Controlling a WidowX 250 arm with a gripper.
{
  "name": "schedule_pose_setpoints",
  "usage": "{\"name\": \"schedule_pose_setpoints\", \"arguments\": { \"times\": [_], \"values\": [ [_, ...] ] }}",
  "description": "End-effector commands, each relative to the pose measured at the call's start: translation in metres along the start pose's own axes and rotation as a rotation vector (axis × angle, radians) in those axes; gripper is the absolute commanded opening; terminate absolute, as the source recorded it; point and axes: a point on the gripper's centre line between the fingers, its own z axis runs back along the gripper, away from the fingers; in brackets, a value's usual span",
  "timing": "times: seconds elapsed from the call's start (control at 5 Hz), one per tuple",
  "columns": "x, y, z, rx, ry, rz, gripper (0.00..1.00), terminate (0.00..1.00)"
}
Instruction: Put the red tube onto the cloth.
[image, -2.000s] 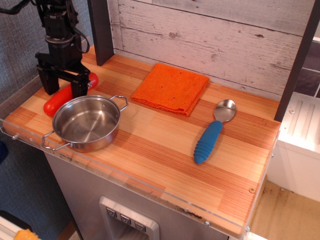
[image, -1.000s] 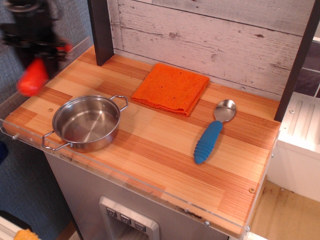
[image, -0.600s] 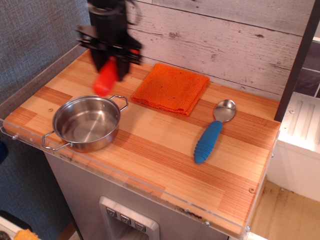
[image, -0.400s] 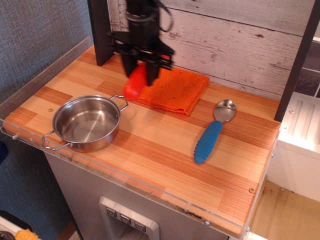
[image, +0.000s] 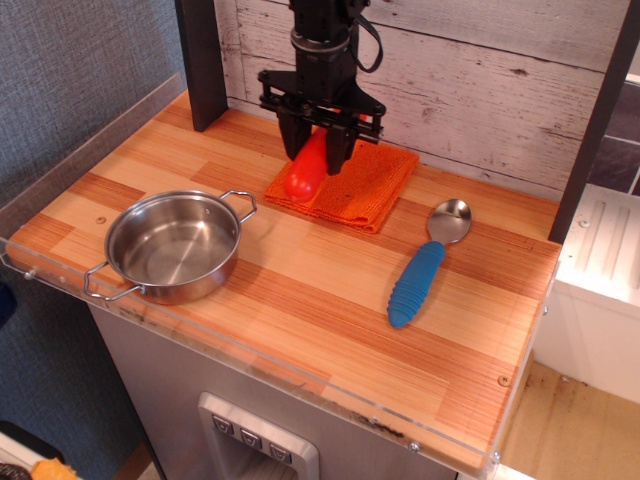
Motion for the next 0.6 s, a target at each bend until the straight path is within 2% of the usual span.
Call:
{"name": "schedule_pose_setpoints", "arguments": {
  "times": [0.0, 0.2, 0.4],
  "values": [
    [0.009, -0.002, 0.002, -0.04, -0.026, -0.01, 1.0, 0.0],
    [0.004, -0.006, 0.002, -0.07, -0.017, -0.03, 1.0, 0.0],
    [-0.017, -0.007, 0.028, -0.092, -0.034, -0.069, 1.0, 0.0]
  ]
}}
